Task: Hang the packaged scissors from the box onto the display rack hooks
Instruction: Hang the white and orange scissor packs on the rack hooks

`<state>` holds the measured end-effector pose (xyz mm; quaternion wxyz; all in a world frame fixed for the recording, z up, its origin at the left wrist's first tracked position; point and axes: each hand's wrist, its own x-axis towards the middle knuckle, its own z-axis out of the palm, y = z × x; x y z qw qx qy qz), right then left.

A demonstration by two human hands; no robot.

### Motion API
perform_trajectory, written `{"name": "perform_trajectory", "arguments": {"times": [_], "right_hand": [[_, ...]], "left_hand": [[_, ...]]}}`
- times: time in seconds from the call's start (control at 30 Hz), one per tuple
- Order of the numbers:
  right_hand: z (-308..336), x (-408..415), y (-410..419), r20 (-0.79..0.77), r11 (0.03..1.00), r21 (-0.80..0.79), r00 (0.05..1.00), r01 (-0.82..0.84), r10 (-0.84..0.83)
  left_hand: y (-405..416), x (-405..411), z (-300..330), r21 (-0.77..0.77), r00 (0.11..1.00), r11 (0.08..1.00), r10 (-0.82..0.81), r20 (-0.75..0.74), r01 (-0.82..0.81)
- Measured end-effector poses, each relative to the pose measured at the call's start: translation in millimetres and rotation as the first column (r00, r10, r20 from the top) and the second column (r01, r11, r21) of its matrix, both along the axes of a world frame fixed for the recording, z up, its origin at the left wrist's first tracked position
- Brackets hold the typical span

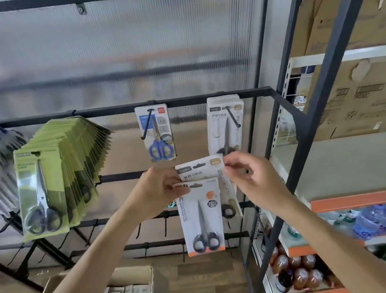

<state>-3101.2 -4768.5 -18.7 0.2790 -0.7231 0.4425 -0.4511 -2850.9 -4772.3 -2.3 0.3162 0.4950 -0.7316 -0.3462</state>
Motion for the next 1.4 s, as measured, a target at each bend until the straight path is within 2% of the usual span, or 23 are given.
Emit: {"name": "perform_trajectory", "arguments": {"times": [0.2, 0.37, 0.57, 0.83, 1.07, 1.27, 1.4], "right_hand": [[14.6, 15.4, -4.4, -0.013, 0.996, -0.086, 1.000, -0.017, 0.016], [31.7, 22.9, -11.7, -0.147, 0.986, -0.155, 0.988, -0.062, 0.039], [40.9, 22.4, -17.3, -0.240, 0.977, -0.189, 0.969, -0.102, 0.055], [48.3, 18.6, -18.3, -0.218, 0.975, -0.191, 0.974, -0.110, 0.068], [83.5, -16.8, -28.0, -0.225, 0.976, -0.217, 0.974, -0.036, -0.014], [86.5, -48.4, -38.6, -0.206, 0.983, -0.170, 0.973, 0.073, -0.107], [84.1, -55.4, -39.5, -0.195, 0.985, -0.148, 0.974, 0.085, -0.113]], "left_hand": [[3.9, 0.5, 1.9, -0.083, 0.992, 0.994, 0.086, 0.097, -0.078], [6.1, 4.1, 6.1, -0.128, 0.974, 0.988, 0.108, 0.197, -0.084], [8.1, 7.2, 12.0, -0.134, 0.973, 0.989, 0.089, 0.211, -0.061], [8.8, 7.0, 16.2, -0.125, 0.972, 0.989, 0.104, 0.211, -0.079], [7.9, 3.7, 34.5, -0.193, 0.973, 0.972, 0.167, 0.158, -0.135], [3.2, -15.9, 49.0, -0.253, 0.985, 0.964, 0.115, 0.128, -0.080], [1.0, -22.0, 49.1, -0.294, 0.984, 0.954, 0.104, 0.146, -0.058]]}}
